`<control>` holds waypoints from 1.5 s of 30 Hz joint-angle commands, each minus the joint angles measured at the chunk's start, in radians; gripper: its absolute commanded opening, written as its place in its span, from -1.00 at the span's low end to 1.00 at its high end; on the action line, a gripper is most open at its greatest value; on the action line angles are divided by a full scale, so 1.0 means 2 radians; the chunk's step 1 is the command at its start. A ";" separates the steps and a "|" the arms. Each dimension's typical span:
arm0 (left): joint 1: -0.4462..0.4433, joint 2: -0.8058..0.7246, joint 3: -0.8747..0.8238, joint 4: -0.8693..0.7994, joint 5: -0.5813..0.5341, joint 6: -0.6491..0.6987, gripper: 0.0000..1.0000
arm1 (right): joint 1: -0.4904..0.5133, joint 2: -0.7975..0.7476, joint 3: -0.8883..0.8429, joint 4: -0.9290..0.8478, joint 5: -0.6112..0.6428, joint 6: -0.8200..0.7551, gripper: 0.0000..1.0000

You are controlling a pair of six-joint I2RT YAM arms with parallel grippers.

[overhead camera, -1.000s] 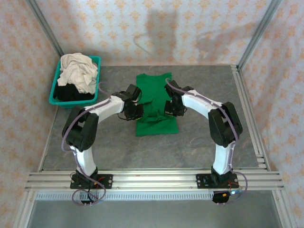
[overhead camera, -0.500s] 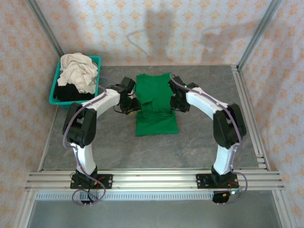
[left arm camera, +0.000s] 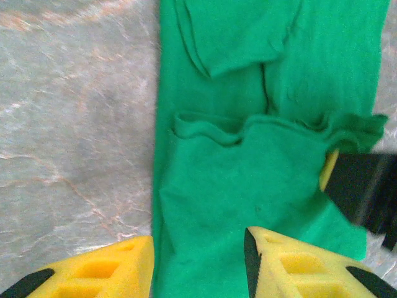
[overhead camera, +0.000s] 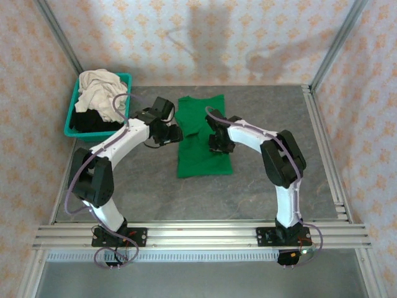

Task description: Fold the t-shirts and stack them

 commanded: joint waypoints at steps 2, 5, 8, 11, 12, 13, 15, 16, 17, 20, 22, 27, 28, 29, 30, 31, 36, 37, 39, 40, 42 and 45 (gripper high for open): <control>-0.029 0.016 -0.020 0.018 0.003 0.014 -0.17 | -0.021 0.025 0.058 -0.027 0.014 -0.007 -0.31; -0.033 0.046 -0.012 0.022 0.004 0.017 -0.19 | -0.027 0.041 0.081 -0.034 0.015 -0.008 -0.30; -0.032 0.079 0.010 0.014 -0.009 0.023 -0.22 | -0.032 0.067 0.110 -0.055 0.026 -0.011 -0.31; -0.024 0.119 0.035 0.009 -0.014 0.028 -0.29 | -0.041 0.084 0.128 -0.063 0.030 -0.014 -0.32; -0.018 0.131 0.043 0.009 -0.011 0.027 -0.35 | -0.044 0.088 0.134 -0.066 0.031 -0.015 -0.32; -0.013 0.143 0.051 0.007 -0.009 0.028 -0.39 | -0.047 0.088 0.141 -0.072 0.032 -0.015 -0.33; -0.004 0.157 0.063 0.005 -0.008 0.026 -0.46 | -0.049 0.080 0.150 -0.083 0.039 -0.018 -0.33; -0.002 0.162 0.069 0.004 -0.005 0.027 -0.47 | -0.049 0.070 0.151 -0.087 0.046 -0.019 -0.33; -0.001 0.165 0.074 0.003 -0.004 0.028 -0.47 | -0.049 0.058 0.148 -0.088 0.051 -0.019 -0.32; -0.001 0.167 0.081 -0.007 -0.005 0.027 -0.47 | -0.047 0.009 0.109 -0.071 0.053 -0.011 -0.30; -0.001 0.160 0.078 -0.007 -0.009 0.023 -0.47 | -0.040 -0.028 0.056 -0.039 0.038 -0.002 -0.26; 0.000 0.122 0.064 -0.004 -0.008 0.017 -0.31 | -0.008 -0.088 -0.067 0.013 0.022 0.026 -0.21; 0.000 0.111 0.060 -0.004 -0.008 0.017 -0.26 | 0.000 -0.095 -0.086 0.018 0.020 0.030 -0.21; 0.000 0.106 0.056 -0.005 -0.010 0.016 -0.21 | 0.006 -0.101 -0.101 0.020 0.021 0.035 -0.21; 0.001 0.083 0.050 -0.006 -0.009 0.016 -0.16 | 0.013 -0.108 -0.117 0.022 0.024 0.039 -0.22; 0.000 0.069 0.040 -0.006 -0.009 0.015 -0.15 | 0.019 -0.114 -0.133 0.025 0.027 0.040 -0.22; 0.001 0.003 -0.021 -0.002 -0.015 0.007 -0.12 | 0.024 -0.141 -0.195 0.009 0.039 0.036 -0.41; 0.001 -0.011 -0.039 0.002 -0.015 0.004 -0.12 | 0.023 -0.148 -0.207 0.010 0.037 0.035 -0.46; 0.000 -0.032 -0.075 0.014 -0.010 -0.004 -0.11 | 0.024 -0.159 -0.224 0.012 0.027 0.037 -0.51; -0.001 -0.042 -0.093 0.024 -0.004 -0.005 -0.11 | 0.025 -0.166 -0.233 0.015 0.021 0.040 -0.53; -0.008 -0.058 -0.131 0.045 0.003 -0.028 -0.10 | 0.026 -0.182 -0.248 0.022 0.013 0.045 -0.55; -0.036 -0.075 -0.166 0.073 0.003 -0.051 -0.04 | 0.027 -0.210 -0.263 0.025 0.012 0.059 -0.52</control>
